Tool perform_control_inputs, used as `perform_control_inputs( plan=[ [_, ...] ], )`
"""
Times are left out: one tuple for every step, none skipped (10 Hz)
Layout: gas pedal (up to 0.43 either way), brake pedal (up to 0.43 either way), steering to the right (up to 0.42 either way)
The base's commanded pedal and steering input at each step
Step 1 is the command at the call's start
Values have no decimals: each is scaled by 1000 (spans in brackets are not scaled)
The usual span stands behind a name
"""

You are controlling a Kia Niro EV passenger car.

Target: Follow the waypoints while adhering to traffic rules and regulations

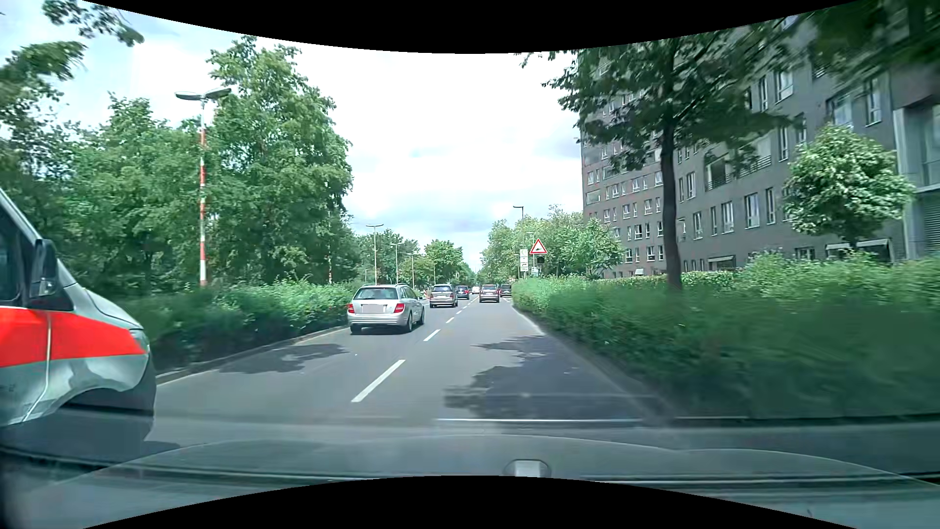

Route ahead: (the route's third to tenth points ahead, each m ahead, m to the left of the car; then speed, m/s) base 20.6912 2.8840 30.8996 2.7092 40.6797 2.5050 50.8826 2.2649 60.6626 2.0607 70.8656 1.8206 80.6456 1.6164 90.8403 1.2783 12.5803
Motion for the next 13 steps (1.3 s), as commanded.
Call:
perform_control_inputs(
  plan=[
    [150, 18, -3],
    [150, 18, -3],
    [150, 18, -3],
    [138, 18, -3],
    [138, 18, -3],
    [138, 18, -3],
    [138, 18, -3],
    [138, 18, -3],
    [138, 18, -3],
    [138, 18, -3],
    [138, 18, -3],
    [138, 18, -3],
    [138, 18, -3]
  ],
)
